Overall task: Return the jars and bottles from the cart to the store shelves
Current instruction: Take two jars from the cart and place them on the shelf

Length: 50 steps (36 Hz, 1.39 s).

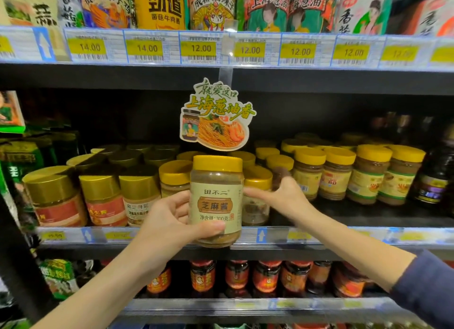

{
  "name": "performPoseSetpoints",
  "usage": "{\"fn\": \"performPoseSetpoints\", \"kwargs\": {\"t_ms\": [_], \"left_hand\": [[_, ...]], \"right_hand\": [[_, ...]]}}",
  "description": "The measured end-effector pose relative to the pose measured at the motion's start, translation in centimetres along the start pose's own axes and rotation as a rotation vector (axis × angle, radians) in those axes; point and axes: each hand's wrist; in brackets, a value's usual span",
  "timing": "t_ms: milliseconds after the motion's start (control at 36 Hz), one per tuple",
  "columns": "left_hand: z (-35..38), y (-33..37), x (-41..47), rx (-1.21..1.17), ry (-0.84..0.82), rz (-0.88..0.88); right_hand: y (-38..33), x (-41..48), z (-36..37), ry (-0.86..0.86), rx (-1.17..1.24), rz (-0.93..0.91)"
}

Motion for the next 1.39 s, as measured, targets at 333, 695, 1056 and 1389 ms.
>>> {"fn": "performPoseSetpoints", "kwargs": {"t_ms": [333, 695, 1056, 1389], "left_hand": [[5.0, 0.9, 1.9, -0.047, -0.087, 0.063], [10.0, -0.1, 2.6, 0.010, -0.179, 0.126], [11.1, -0.5, 3.8, 0.118, -0.299, 0.255], [6.1, -2.9, 3.4, 0.904, -0.283, 0.221]], "right_hand": [[-7.7, -3.2, -8.1, -0.387, -0.024, -0.243], [-8.7, -3.8, -10.9, -0.517, -0.406, -0.302], [-8.8, -3.1, -12.1, -0.499, -0.392, -0.372], [-7.9, 0.8, -14.1, -0.425, -0.374, -0.389]]}}
Point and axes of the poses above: each hand's wrist, its own x-axis towards the middle knuckle, its own z-axis out of the palm, y = z × x, and after that the axes turned 5 degrees about x, right-handed
